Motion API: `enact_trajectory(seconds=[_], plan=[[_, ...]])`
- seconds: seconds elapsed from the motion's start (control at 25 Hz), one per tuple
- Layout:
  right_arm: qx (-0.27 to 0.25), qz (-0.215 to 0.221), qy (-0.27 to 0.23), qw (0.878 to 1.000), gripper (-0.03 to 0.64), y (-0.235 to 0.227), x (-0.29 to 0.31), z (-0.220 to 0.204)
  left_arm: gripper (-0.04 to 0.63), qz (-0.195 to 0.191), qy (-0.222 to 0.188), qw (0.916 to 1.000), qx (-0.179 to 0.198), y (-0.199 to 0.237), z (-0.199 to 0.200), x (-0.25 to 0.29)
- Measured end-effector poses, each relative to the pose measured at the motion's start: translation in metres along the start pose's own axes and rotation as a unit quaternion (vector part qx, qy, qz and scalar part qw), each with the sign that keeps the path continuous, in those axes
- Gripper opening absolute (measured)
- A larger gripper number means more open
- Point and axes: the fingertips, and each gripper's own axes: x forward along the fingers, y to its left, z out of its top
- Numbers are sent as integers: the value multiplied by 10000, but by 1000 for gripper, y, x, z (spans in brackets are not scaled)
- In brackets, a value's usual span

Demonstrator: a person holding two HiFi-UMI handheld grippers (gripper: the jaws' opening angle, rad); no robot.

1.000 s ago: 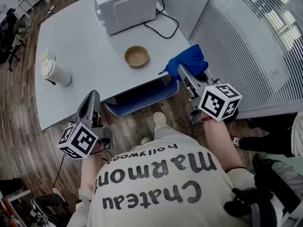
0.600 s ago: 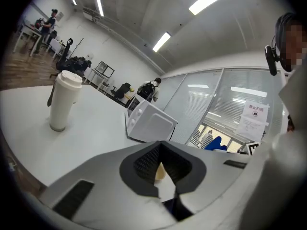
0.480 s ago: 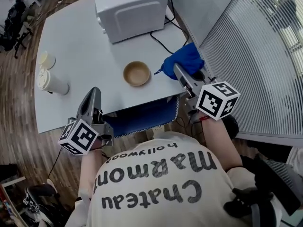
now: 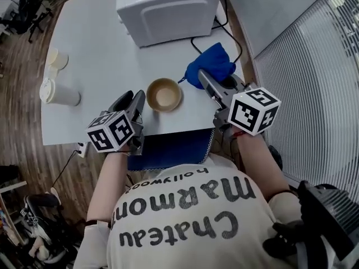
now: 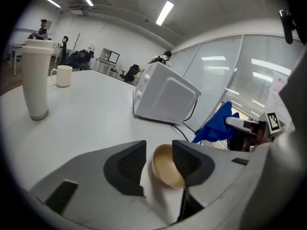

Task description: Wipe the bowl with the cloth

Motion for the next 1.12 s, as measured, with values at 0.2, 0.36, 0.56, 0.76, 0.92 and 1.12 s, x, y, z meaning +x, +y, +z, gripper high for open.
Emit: enact_trajectory(seconds=[0.2,0.36,0.56,0.76,0.92,1.12], plan=[[-209,375,129,9990,64,-2,34,-3,156,366,796,9962,-17,22,-35,49],[-271,555,153,9980,64,3,40,-5,156,504,1210,9914,16,28,-55,63],[-221,735,226,9968,64,12,52,-14,76,517,1221,9912,-51,28,-59,68],[-140,1173,180,9928,64,42,60,-20,9,648,1117,9911,309,22,-52,68],[-455,1977,739,9764,64,79,57,-49,8,901,628,9891,981,5,-32,50],[-1178,1542,1524,9691,64,73,67,-97,8,989,209,9775,1853,-19,-10,38]])
